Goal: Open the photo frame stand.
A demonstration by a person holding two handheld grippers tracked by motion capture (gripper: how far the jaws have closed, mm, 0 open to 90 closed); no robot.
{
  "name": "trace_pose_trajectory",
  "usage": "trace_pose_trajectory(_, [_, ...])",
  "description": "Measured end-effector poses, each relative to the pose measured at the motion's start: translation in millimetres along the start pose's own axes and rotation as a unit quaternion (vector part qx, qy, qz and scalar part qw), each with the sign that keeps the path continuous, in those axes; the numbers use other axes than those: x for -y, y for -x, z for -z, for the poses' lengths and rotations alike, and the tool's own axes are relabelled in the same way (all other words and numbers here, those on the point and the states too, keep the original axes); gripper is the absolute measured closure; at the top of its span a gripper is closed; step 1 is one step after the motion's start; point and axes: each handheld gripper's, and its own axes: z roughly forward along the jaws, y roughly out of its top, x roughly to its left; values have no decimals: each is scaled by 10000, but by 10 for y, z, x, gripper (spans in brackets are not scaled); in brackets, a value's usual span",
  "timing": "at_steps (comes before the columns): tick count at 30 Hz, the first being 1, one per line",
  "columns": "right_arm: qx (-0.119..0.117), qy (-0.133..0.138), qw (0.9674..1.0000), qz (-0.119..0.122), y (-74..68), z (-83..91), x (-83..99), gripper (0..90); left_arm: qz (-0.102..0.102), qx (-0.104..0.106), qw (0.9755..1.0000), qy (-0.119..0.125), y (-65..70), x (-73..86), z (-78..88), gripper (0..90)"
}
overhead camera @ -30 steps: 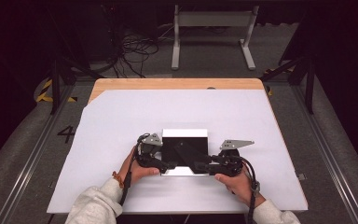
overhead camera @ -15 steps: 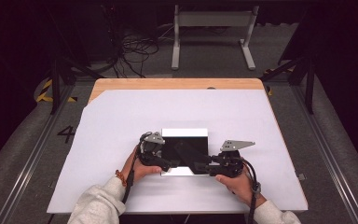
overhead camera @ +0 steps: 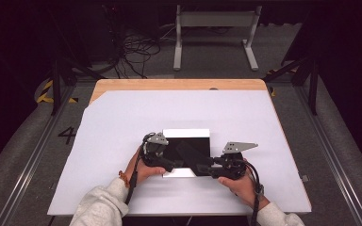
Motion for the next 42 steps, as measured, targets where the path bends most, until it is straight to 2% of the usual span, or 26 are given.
trace_pose_trajectory(11, [16,-19,10000,-4,0,3,10,575,-27,35,10000,-30,2,9,23,227])
trace_pose_trajectory(24, [64,-28,9999,99,-22,10,1,589,-59,-28,9998,167,-8,-7,107,308])
trace_pose_trajectory(28, [91,-23,9999,139,-31,10,-7,598,-169,-89,9996,223,-8,-20,137,327])
trace_pose_trajectory(42, [155,-29,9997,200,-44,17,-18,613,-264,-175,9991,283,19,-34,176,359])
